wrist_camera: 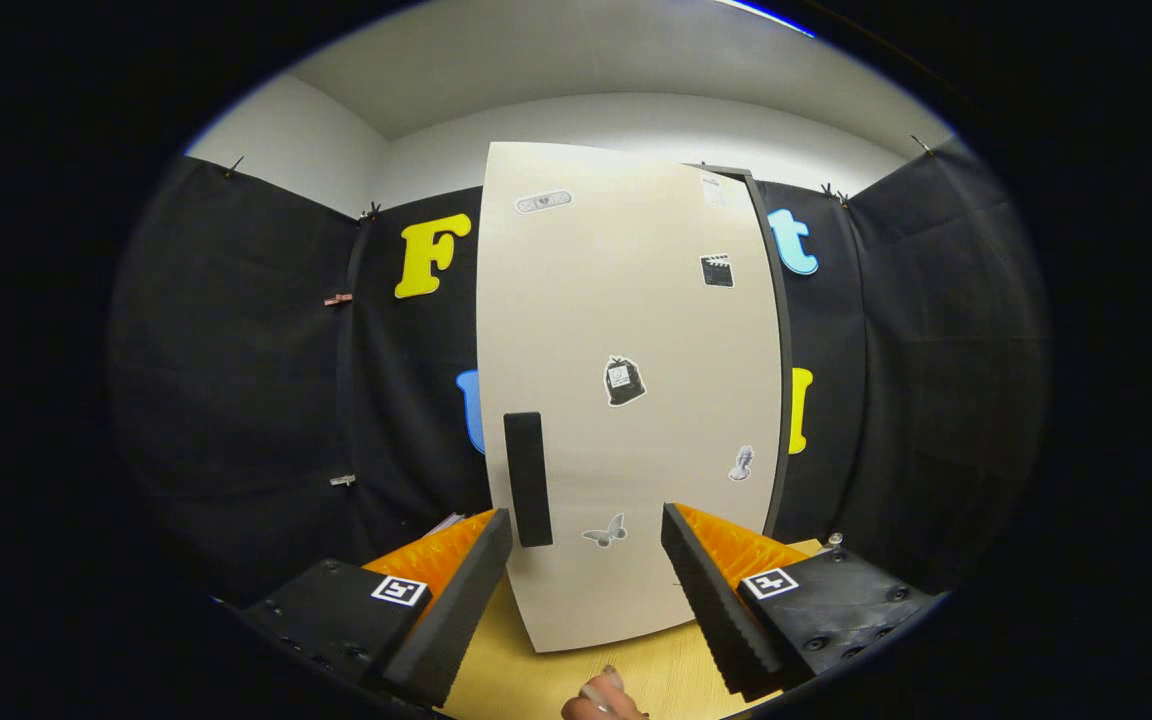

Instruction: Open the shoe cabinet door, grab the shoes and put them into the shoe cabinet, then close the shoe cabinet door.

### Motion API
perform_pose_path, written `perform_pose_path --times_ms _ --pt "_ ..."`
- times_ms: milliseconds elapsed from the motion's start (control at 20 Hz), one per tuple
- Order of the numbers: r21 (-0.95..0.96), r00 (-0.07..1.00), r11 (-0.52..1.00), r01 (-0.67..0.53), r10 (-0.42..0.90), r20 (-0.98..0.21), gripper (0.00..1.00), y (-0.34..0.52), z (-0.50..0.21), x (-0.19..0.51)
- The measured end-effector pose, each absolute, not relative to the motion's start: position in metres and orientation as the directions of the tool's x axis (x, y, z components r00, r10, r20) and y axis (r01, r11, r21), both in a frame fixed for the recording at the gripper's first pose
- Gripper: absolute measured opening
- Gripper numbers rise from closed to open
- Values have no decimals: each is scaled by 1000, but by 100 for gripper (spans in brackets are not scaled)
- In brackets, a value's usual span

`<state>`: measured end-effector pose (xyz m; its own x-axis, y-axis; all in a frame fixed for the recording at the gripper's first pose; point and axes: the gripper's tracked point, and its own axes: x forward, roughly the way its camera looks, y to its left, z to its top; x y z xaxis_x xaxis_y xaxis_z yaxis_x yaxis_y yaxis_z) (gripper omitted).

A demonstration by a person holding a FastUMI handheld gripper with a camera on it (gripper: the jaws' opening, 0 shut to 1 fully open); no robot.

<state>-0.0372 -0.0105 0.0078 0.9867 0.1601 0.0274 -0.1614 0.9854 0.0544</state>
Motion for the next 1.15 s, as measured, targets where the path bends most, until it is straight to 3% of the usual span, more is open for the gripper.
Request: perform_pose_path --times_ms 1150 --pt "49 977 976 -211 210 31 98 -33 13 -50"
